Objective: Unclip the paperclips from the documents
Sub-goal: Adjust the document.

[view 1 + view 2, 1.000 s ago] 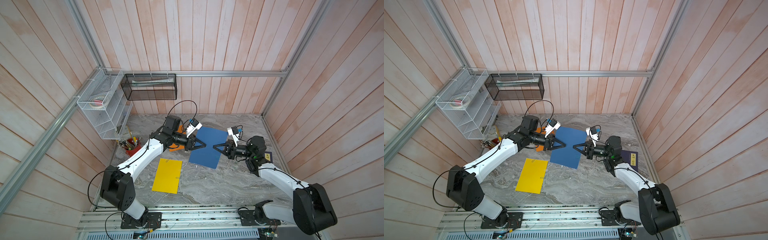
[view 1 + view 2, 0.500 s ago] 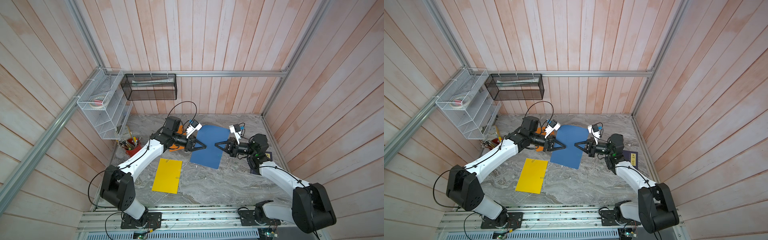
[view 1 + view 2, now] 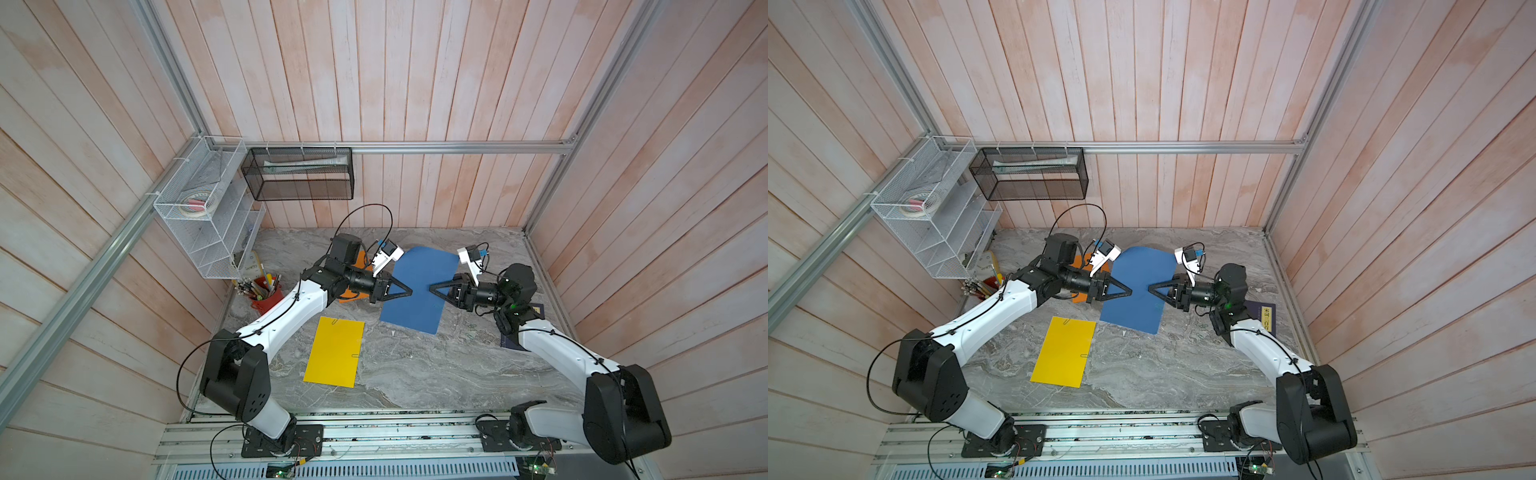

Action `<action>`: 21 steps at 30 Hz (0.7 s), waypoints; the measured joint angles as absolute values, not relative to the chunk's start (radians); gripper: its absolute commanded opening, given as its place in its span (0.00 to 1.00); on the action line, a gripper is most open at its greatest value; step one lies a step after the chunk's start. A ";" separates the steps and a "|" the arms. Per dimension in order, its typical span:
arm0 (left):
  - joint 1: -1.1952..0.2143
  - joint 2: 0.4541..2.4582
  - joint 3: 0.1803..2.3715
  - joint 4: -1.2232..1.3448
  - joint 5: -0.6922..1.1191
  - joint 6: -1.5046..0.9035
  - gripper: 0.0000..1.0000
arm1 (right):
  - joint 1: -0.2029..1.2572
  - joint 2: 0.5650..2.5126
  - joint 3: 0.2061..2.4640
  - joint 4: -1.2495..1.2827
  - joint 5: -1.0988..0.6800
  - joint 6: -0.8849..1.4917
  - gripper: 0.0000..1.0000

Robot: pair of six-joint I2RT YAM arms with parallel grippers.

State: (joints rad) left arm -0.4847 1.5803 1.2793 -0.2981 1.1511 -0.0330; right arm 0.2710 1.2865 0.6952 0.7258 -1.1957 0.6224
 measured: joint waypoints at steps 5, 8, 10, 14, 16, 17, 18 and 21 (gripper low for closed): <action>-0.476 1.579 1.274 -0.284 1.147 -0.040 0.00 | 0.271 1.274 0.684 0.667 -1.203 0.595 0.41; -0.468 1.576 1.274 -0.279 1.147 -0.042 0.00 | 0.270 1.250 0.669 0.631 -1.210 0.575 0.41; -0.463 1.575 1.274 -0.277 1.148 -0.042 0.00 | 0.270 1.238 0.666 0.603 -1.214 0.557 0.40; -0.455 1.575 1.274 -0.277 1.148 -0.038 0.00 | 0.270 1.221 0.666 0.542 -1.214 0.515 0.40; -0.451 1.575 1.274 -0.277 1.148 -0.037 0.00 | 0.270 1.217 0.666 0.521 -1.214 0.501 0.37; -0.449 1.575 1.274 -0.277 1.148 -0.034 0.00 | 0.270 1.216 0.666 0.514 -1.214 0.496 0.35; -0.448 1.575 1.274 -0.278 1.148 -0.033 0.00 | 0.270 1.216 0.665 0.509 -1.214 0.493 0.33; -0.445 1.574 1.274 -0.283 1.148 -0.026 0.00 | 0.270 1.215 0.663 0.496 -1.214 0.484 0.26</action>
